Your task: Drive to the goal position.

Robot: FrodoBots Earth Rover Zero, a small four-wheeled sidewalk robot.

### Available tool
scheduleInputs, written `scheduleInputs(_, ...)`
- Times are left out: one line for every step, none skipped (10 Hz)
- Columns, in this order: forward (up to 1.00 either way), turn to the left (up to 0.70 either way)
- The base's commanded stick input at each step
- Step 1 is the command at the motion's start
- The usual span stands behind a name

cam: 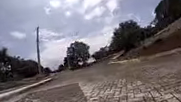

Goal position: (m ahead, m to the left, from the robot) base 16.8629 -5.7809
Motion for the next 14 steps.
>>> scheduleInputs(0.7,0.0)
scheduleInputs(0.7,0.0)
scheduleInputs(0.7,0.0)
scheduleInputs(0.7,0.0)
scheduleInputs(0.7,0.0)
scheduleInputs(0.7,0.0)
scheduleInputs(0.7,0.0)
scheduleInputs(0.7,0.0)
scheduleInputs(0.7,0.0)
scheduleInputs(0.7,0.0)
scheduleInputs(0.7,0.0)
scheduleInputs(0.7,0.0)
scheduleInputs(0.7,0.0)
scheduleInputs(0.7,0.0)
